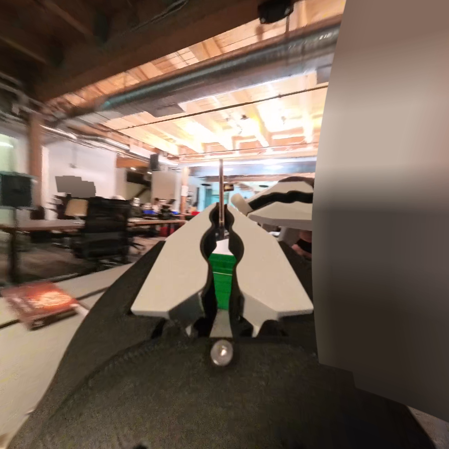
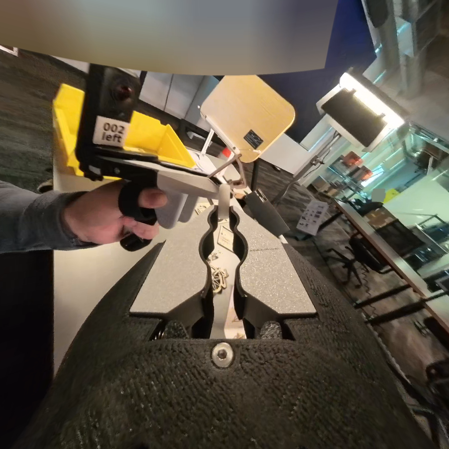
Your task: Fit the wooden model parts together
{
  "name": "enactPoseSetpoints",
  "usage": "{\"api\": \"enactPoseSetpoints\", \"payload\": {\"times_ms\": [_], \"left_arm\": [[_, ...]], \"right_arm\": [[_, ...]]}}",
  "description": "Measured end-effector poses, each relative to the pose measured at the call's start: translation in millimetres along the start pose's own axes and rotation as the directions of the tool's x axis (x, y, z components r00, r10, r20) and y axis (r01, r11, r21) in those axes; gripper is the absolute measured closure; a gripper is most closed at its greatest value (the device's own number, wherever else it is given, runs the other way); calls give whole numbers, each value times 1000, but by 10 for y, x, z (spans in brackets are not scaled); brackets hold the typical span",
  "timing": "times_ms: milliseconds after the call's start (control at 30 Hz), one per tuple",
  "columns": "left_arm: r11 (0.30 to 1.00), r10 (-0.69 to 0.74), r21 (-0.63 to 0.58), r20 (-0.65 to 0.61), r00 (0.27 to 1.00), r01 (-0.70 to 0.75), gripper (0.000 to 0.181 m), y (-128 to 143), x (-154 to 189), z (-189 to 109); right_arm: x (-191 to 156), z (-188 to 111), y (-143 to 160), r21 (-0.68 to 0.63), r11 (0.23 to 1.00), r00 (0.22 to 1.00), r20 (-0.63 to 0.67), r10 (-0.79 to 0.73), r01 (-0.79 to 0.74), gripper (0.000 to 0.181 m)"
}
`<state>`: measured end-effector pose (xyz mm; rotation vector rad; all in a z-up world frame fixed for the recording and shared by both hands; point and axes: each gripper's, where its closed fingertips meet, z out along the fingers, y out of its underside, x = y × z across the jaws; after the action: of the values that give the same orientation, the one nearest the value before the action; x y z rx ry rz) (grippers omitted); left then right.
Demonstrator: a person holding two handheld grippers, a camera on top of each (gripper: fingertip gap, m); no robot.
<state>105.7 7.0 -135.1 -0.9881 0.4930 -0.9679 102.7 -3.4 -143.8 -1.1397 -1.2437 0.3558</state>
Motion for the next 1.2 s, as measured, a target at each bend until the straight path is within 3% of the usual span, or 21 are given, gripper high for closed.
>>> {"api": "enactPoseSetpoints", "payload": {"times_ms": [133,533,933,1200], "left_arm": [[991,-133,7,-71,989,134,180,-41,26,-8],[992,-129,-12,-97,987,128,180,-17,69,10],[997,-73,-4,-74,995,73,180,-14,62,13],[999,-36,-5,-44,998,36,180,-39,52,49]], "right_arm": [[15,-22,-40,-16,1000,1000,5,-26,26,175],[18,-14,-65,-31,999,999,29,-18,18,176],[59,-2,-67,-10,993,986,-123,-114,113,175],[69,-15,-94,-19,961,927,-259,-270,275,175]]}}
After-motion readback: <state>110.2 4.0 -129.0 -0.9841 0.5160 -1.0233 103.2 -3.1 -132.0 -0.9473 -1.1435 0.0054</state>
